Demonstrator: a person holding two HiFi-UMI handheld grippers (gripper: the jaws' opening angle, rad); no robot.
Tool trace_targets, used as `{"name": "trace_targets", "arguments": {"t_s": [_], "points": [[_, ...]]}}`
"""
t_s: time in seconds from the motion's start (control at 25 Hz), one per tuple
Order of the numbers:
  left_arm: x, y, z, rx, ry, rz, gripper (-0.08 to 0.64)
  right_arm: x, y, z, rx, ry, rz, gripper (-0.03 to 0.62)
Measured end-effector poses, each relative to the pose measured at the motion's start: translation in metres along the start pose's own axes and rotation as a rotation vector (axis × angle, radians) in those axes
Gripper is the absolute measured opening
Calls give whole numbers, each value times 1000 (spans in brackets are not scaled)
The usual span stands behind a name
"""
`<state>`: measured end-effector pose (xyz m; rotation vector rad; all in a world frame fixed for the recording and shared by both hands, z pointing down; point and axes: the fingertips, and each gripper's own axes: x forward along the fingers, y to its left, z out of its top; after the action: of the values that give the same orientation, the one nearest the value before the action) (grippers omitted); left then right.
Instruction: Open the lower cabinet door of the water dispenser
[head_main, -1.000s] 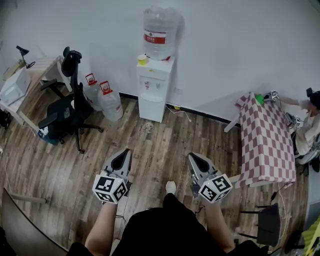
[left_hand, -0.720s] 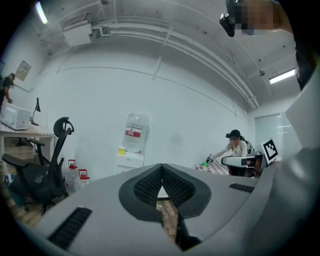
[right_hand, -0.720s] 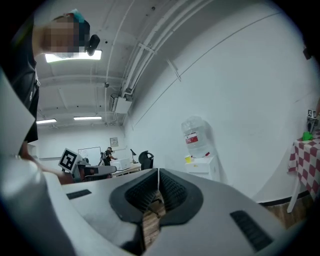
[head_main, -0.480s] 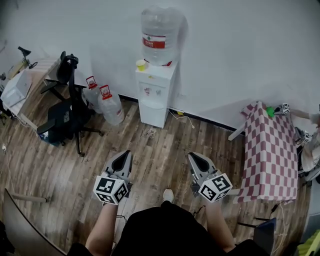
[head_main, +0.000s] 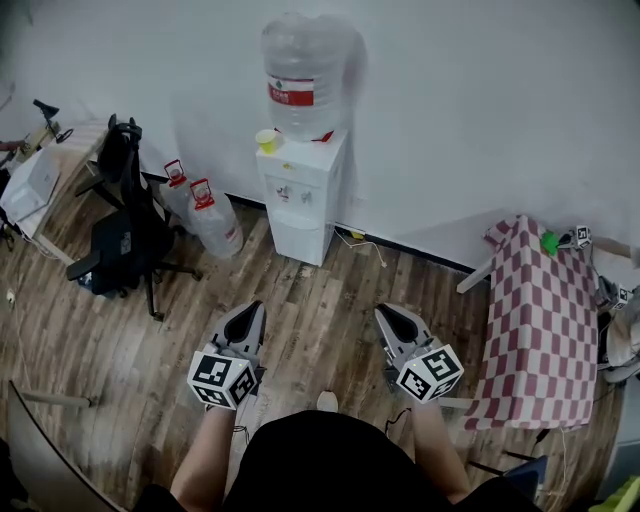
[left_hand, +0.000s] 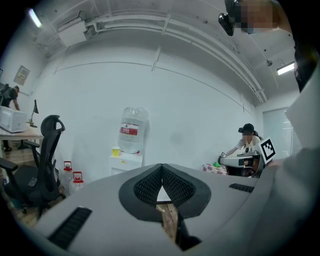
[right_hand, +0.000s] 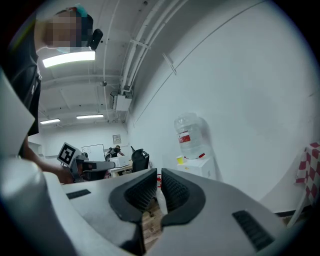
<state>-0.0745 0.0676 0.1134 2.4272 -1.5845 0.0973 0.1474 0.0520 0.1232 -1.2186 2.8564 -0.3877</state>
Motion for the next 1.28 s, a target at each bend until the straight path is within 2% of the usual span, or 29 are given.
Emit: {"name": "trace_targets", "arguments": {"t_s": [0.44,0.72,1.28], "points": [[48,-11,-8,-3,30,35,14,9,-58,-3,46,12,18,26],[56,-14,-12,3,52,49,14,10,-71,-9,83,13,25,25],[107,4,-16,9,92,5,14,44,-100,-20,131,18,-11,25]]}}
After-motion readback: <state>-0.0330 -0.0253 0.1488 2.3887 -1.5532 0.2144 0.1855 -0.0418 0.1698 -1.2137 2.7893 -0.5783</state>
